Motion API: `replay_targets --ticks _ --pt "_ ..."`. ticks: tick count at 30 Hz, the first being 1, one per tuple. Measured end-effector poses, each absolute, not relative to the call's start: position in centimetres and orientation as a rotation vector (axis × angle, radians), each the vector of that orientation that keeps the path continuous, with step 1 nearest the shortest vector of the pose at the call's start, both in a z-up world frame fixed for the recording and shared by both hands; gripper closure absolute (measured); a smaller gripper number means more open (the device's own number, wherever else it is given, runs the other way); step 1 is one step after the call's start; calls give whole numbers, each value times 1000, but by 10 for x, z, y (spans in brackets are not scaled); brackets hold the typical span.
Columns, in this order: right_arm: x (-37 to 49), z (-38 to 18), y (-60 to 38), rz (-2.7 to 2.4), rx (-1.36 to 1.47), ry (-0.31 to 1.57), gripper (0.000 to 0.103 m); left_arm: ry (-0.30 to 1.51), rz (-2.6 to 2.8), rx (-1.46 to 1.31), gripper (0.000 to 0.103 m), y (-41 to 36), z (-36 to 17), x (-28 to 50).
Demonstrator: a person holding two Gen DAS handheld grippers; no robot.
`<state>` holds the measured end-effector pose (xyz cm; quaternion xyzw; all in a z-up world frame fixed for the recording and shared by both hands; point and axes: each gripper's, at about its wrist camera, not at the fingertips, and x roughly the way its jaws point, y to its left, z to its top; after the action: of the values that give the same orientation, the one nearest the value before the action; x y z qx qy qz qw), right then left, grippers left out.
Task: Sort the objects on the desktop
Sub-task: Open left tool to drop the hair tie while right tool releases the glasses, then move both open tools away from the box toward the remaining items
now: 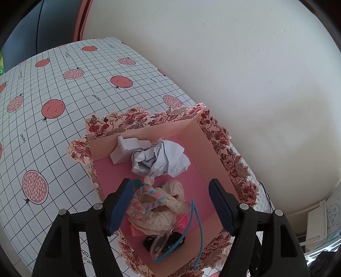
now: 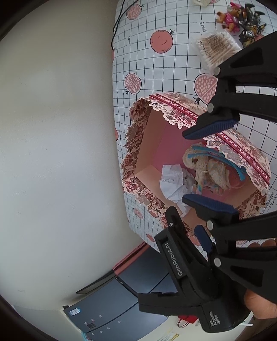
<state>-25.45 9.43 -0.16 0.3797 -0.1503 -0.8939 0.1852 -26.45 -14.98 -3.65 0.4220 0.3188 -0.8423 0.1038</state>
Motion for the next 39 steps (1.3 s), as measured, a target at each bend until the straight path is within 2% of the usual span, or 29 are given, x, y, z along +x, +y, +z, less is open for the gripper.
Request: replay_targets --ticks 3,5,9,13,15,18,24,39 --pt "-255 -2 94 -2523 1075 -418 40 925 -2487 1249 27 -149 -36 -265" --pt "-256 -2 93 -2536 1082 -401 30 928 -2482 1243 20 -150 -36 -264" --pt "-257 -3 93 -2556 1095 -383 26 930 -2487 1239 20 -152 -35 -264" --pt "-258 -5 95 -2577 1107 -384 17 926 -2485 1245 15 -153 -35 -264" --pt "-259 -5 96 -2592 1111 -393 17 918 -2487 1241 15 -153 -33 -263" --pt "-259 -5 98 -2608 1121 -392 7 896 -2490 1238 9 -152 -32 -263" --pt "-258 -3 101 -2622 1125 -392 6 838 -2501 1227 0 -150 -29 -264" --pt "-245 19 135 -2686 1158 -374 6 701 -2546 1165 0 -133 -2 -249"
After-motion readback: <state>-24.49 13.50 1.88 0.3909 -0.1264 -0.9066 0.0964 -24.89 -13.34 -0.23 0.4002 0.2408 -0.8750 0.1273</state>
